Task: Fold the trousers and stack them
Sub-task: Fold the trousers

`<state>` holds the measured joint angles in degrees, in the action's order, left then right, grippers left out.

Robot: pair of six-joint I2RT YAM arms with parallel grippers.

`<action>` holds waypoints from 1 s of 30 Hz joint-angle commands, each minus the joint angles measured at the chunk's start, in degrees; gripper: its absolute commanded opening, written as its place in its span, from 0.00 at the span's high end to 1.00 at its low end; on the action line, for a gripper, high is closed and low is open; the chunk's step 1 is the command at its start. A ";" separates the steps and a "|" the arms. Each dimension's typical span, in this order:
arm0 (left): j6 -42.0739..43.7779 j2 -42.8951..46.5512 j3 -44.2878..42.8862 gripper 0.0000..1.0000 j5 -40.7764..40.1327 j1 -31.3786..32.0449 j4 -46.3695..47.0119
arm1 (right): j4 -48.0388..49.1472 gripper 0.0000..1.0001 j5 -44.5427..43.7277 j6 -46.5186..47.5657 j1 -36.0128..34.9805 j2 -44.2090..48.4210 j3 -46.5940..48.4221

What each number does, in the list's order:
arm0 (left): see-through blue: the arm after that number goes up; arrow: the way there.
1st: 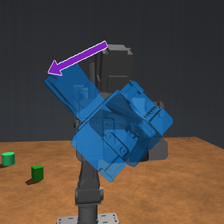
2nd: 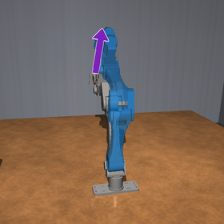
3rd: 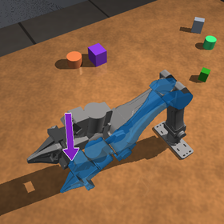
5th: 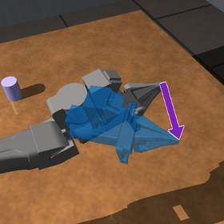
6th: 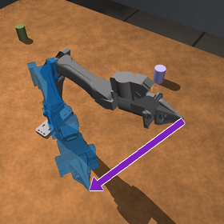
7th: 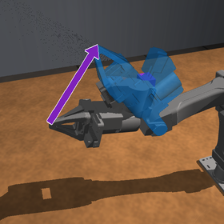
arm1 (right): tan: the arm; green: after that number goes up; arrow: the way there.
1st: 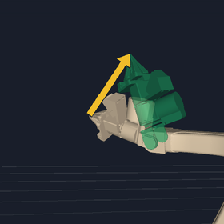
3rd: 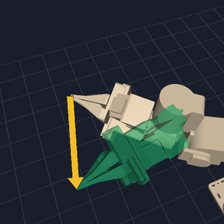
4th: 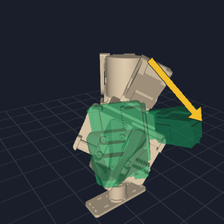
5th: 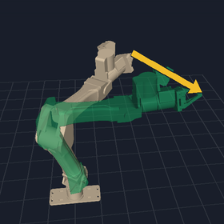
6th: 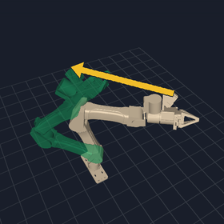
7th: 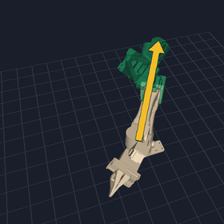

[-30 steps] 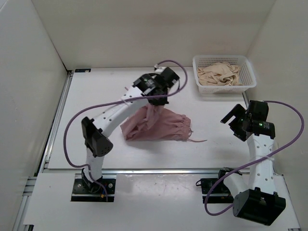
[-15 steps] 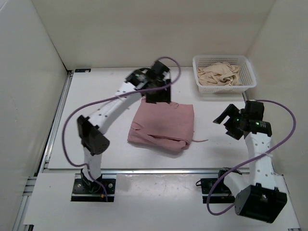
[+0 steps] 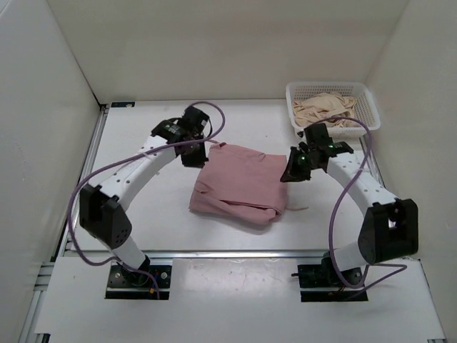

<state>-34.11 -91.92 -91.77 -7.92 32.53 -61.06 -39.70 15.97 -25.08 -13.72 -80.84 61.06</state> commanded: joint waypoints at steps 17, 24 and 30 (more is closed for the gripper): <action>-5.44 -5.05 25.22 0.90 1.51 -1.50 9.64 | 3.84 0.96 -11.32 -3.31 -11.59 -30.42 14.77; -1.50 3.14 13.04 0.86 -5.25 -4.85 -1.68 | -1.77 0.80 -16.46 -2.78 -16.78 -26.41 22.78; 3.96 8.94 -3.32 0.00 -7.81 -6.16 -5.74 | -5.38 0.05 -30.53 -3.31 -16.78 -4.11 22.18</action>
<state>-33.26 -89.67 -89.71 -12.75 27.27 -63.07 -41.98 -4.10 -28.36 -31.05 -97.93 81.19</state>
